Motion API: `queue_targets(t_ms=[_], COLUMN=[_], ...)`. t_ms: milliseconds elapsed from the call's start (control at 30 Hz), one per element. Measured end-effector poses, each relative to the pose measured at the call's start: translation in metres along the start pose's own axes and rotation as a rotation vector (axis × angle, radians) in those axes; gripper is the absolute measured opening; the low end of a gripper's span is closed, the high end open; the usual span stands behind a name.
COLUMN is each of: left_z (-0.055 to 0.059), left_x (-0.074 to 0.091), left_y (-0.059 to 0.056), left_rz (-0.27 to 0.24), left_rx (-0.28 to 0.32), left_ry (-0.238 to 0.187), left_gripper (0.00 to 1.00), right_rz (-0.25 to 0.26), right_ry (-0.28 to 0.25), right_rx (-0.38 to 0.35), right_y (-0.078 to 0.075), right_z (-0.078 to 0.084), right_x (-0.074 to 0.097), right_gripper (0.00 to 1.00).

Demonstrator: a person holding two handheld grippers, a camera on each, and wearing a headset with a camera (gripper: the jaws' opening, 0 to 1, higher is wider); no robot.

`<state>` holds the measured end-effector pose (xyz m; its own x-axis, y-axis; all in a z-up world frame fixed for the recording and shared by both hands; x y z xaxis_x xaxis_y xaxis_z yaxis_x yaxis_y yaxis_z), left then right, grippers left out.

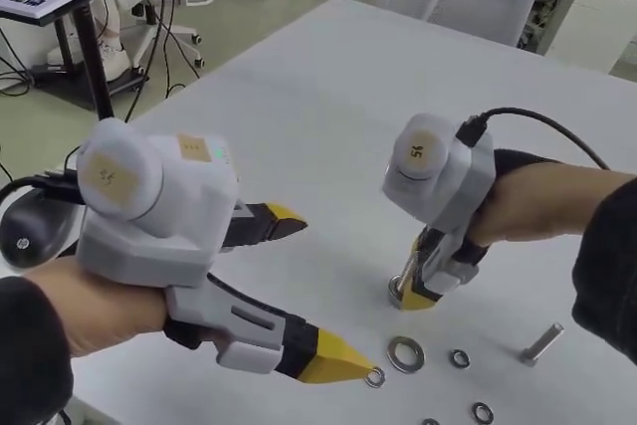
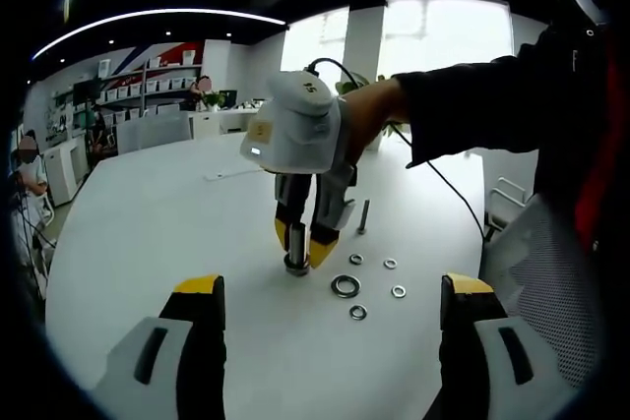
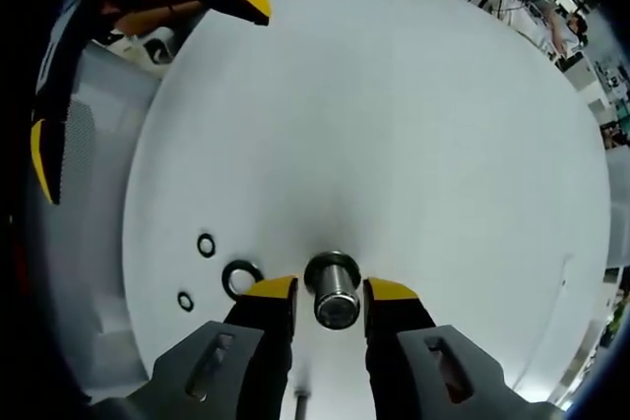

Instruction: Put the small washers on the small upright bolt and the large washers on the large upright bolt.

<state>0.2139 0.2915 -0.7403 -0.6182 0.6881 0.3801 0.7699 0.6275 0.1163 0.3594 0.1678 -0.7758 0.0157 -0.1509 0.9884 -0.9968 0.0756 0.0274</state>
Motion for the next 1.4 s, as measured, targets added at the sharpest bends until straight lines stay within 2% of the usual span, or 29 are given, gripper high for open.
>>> queue_targets(t_ms=[267,733,1067,1400], left_z=[0.001,0.008,0.017,0.022], left_x=[-0.001,-0.002,-0.002,-0.001], left_y=[-0.001,-0.002,-0.005,-0.008], left_rz=[0.007,0.019,0.032,0.04], left_rx=[-0.005,-0.001,-0.014,-0.018], left_ry=[0.011,0.039,0.091,0.115], left_gripper=[0.91,0.9,0.9,0.9], right_rz=[0.008,0.018,-0.005,-0.03], right_ry=[-0.02,-0.06,-0.075,-0.076], right_rx=[-0.025,-0.079,-0.091,-0.084], right_y=[-0.002,0.005,0.023,0.039], right_z=[0.008,0.028,0.04,0.044], right_x=[0.008,0.024,0.024,0.018], right_gripper=[0.29,0.3,0.29,0.3])
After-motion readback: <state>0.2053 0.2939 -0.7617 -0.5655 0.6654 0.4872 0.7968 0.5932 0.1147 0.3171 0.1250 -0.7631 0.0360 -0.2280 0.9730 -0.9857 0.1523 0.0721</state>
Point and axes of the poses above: the centre of the closed fingertips' face, and the gripper's own axes: x roughly backward along the fingers, y roughly to its left, z roughly out of its underside, the point moved 9 cm from there along x, roughly backward along the fingers, and after that the axes turned 15 degrees about -x, right-handed, at the moved point
